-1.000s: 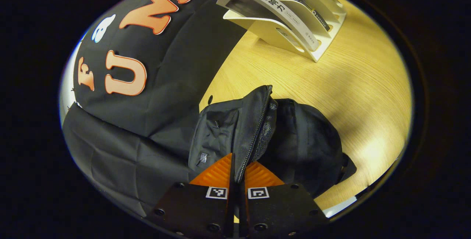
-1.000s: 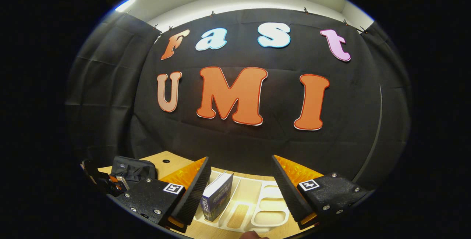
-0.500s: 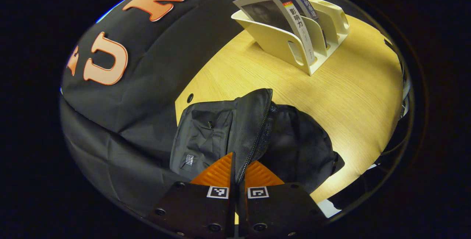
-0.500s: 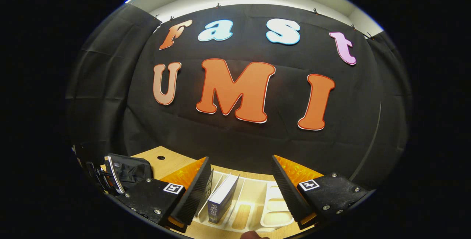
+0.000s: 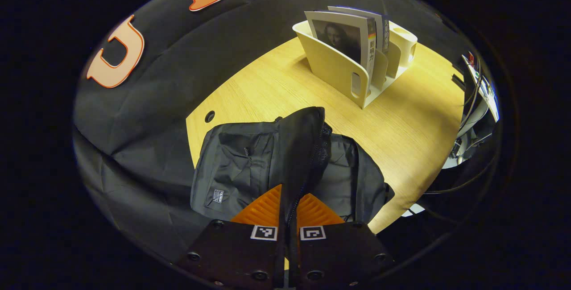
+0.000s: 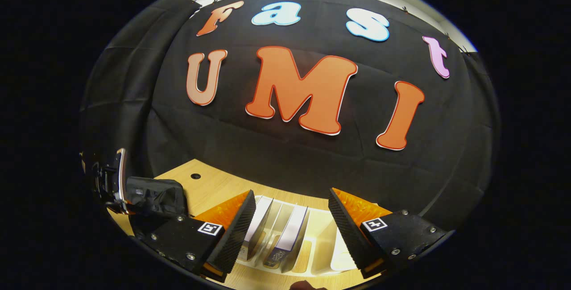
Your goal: Open the schoolbag, grab two books from the bookshelf and put them into the schoolbag.
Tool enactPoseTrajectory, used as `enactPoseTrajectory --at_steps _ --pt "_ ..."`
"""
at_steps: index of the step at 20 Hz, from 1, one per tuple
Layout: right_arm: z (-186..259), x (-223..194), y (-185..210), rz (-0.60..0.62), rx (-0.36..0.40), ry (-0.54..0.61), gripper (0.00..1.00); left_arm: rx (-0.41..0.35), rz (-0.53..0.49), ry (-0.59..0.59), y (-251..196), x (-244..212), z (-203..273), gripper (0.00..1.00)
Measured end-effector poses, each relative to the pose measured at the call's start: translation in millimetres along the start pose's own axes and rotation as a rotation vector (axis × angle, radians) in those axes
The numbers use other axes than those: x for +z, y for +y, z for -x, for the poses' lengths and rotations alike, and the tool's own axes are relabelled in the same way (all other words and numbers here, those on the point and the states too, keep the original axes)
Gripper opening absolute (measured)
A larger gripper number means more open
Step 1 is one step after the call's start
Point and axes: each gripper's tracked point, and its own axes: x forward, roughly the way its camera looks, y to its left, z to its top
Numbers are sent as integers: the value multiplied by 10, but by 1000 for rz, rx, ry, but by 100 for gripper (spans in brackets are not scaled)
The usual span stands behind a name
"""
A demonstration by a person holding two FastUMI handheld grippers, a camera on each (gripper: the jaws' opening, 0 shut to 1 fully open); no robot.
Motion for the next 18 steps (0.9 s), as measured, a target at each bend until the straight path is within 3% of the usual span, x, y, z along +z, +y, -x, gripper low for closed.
enactPoseTrajectory --at_steps 11,15,18 --pt "-317 -349 329 -77 1 300 98 -311 72 -50 261 101 181 5" --pt "-493 -526 543 -71 34 428 98 -375 59 -17 315 154 146 5" --pt "-535 -503 576 -63 17 494 99 -403 34 -2 392 191 169 5"
